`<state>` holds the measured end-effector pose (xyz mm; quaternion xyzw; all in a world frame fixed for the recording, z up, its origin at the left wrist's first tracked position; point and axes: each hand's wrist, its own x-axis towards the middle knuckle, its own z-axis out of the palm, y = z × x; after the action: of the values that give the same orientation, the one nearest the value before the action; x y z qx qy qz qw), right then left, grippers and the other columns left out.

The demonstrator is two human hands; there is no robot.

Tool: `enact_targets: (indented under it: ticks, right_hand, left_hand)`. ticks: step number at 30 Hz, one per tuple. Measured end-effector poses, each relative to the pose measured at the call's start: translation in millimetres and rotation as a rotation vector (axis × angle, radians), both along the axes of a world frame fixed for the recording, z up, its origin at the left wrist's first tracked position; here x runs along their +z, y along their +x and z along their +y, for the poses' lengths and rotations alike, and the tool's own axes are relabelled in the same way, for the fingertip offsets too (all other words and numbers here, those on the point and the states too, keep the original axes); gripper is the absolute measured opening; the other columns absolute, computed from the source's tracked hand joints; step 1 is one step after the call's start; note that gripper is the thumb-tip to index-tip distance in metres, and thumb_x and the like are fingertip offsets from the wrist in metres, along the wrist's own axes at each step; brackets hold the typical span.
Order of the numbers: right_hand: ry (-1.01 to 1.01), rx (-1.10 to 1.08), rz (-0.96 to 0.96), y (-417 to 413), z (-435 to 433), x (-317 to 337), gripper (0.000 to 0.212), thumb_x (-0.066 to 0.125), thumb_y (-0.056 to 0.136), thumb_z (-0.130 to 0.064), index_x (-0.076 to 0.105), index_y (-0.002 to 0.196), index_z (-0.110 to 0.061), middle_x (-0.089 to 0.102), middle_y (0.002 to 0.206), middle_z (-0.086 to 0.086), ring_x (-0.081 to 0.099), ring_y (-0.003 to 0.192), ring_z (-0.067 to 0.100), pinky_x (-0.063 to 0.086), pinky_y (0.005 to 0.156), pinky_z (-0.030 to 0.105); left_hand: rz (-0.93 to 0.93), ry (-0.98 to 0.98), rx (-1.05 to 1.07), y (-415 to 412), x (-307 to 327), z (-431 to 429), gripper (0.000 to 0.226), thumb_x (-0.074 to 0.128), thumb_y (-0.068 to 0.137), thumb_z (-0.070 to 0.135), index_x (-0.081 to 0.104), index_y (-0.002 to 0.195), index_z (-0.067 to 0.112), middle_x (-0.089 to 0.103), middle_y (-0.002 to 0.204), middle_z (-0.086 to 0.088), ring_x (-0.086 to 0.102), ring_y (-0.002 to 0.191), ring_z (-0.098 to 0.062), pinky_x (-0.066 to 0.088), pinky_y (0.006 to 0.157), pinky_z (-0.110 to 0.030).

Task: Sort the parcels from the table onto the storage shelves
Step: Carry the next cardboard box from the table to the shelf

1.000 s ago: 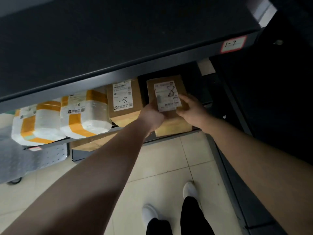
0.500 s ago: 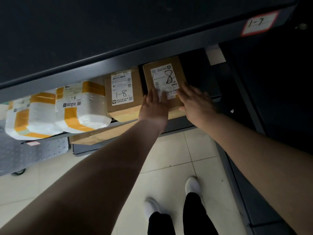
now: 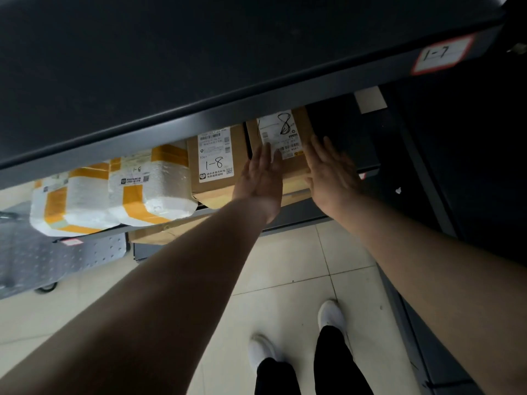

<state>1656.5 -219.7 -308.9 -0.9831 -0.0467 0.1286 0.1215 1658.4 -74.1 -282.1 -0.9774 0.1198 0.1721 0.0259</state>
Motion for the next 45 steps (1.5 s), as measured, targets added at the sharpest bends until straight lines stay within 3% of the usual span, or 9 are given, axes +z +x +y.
enact_targets:
  ticks: [3, 6, 9, 11, 18, 24, 31, 35, 45]
  right_hand:
    - [-0.017, 0.024, 0.019, -23.0, -5.6, 10.6, 0.075, 0.047, 0.099, -0.024, -0.005, 0.153, -0.019, -0.01, 0.161, 0.003, -0.011, 0.147, 0.024, 0.003, 0.118, 0.044]
    - [-0.048, 0.021, 0.111, -44.3, -6.9, 25.2, 0.071, 0.047, 0.099, -0.03, 0.004, 0.154, -0.018, -0.006, 0.162, 0.003, -0.009, 0.147, 0.024, 0.006, 0.118, 0.046]
    - [-0.057, 0.03, 0.216, -66.5, -7.2, 45.0, 0.061, 0.05, 0.097, -0.034, 0.024, 0.15, -0.017, 0.004, 0.161, 0.002, -0.005, 0.148, 0.026, 0.009, 0.118, 0.048]
    - [-0.074, 0.042, 0.251, -84.4, -5.8, 59.4, 0.055, 0.048, 0.098, -0.036, 0.032, 0.147, -0.017, 0.009, 0.161, 0.001, -0.004, 0.148, 0.026, 0.008, 0.118, 0.048]
    - [-0.091, -0.038, 0.233, -163.0, 5.8, 119.8, 0.055, 0.041, 0.1, -0.037, 0.027, 0.148, -0.016, 0.019, 0.158, 0.003, 0.004, 0.147, 0.023, 0.015, 0.116, 0.046]
    - [-0.071, -0.203, 0.222, -258.3, 19.5, 172.7, 0.055, 0.036, 0.101, -0.037, 0.023, 0.151, -0.018, 0.015, 0.16, 0.005, 0.005, 0.147, 0.024, 0.014, 0.116, 0.045]
    - [-0.048, -0.443, 0.264, -396.0, 16.7, 205.3, 0.058, 0.038, 0.1, -0.041, 0.019, 0.151, -0.021, 0.02, 0.158, 0.007, 0.022, 0.142, 0.027, 0.027, 0.11, 0.043]
    - [-0.047, -0.61, 0.285, -469.4, 7.4, 215.4, 0.058, 0.039, 0.1, -0.041, 0.021, 0.151, -0.019, 0.026, 0.154, 0.008, 0.03, 0.137, 0.027, 0.032, 0.105, 0.04]
    - [-0.03, -1.092, 0.226, -699.1, -3.1, 241.1, 0.054, 0.041, 0.099, -0.042, 0.03, 0.147, -0.019, 0.032, 0.15, 0.009, 0.038, 0.131, 0.031, 0.037, 0.1, 0.045]
  left_hand:
    - [-0.009, 0.058, -0.176, -30.8, 7.7, 2.6, 0.076, 0.043, 0.093, 0.002, -0.004, 0.153, 0.006, -0.012, 0.161, -0.016, -0.01, 0.149, -0.029, -0.002, 0.119, -0.04]
    - [0.097, 0.099, -0.182, -53.6, 25.8, 2.7, 0.076, 0.048, 0.091, 0.001, 0.006, 0.153, 0.005, 0.005, 0.161, -0.018, 0.003, 0.149, -0.032, 0.012, 0.121, -0.042]
    - [0.153, 0.093, -0.166, -71.9, 51.9, 4.3, 0.068, 0.054, 0.087, 0.001, 0.024, 0.148, 0.003, 0.027, 0.152, -0.02, 0.023, 0.143, -0.034, 0.028, 0.116, -0.043]
    - [0.185, 0.099, -0.172, -85.0, 68.2, 8.6, 0.062, 0.055, 0.086, -0.001, 0.032, 0.143, 0.004, 0.031, 0.149, -0.019, 0.028, 0.139, -0.033, 0.033, 0.112, -0.042]
    - [0.256, 0.149, -0.344, -133.3, 129.2, 24.0, 0.046, 0.051, 0.088, 0.001, 0.044, 0.133, 0.009, 0.047, 0.131, -0.014, 0.043, 0.123, -0.03, 0.042, 0.098, -0.038]
    - [0.18, 0.199, -0.594, -190.6, 178.1, 30.7, 0.043, 0.051, 0.093, 0.011, 0.044, 0.135, 0.011, 0.05, 0.131, -0.014, 0.041, 0.124, -0.03, 0.043, 0.101, -0.041]
    - [0.192, 0.163, -0.812, -268.9, 220.2, 5.4, 0.053, 0.05, 0.093, 0.012, 0.035, 0.144, 0.009, 0.043, 0.14, -0.015, 0.038, 0.13, -0.031, 0.037, 0.104, -0.037]
    - [0.218, 0.186, -0.963, -318.6, 226.9, -30.7, 0.055, 0.05, 0.094, 0.013, 0.031, 0.146, 0.009, 0.038, 0.146, -0.014, 0.034, 0.134, -0.031, 0.036, 0.109, -0.043]
    - [0.188, 0.151, -1.421, -515.1, 237.6, -127.5, 0.054, 0.055, 0.095, 0.028, 0.039, 0.143, 0.012, 0.044, 0.144, -0.012, 0.041, 0.131, -0.03, 0.038, 0.107, -0.042]
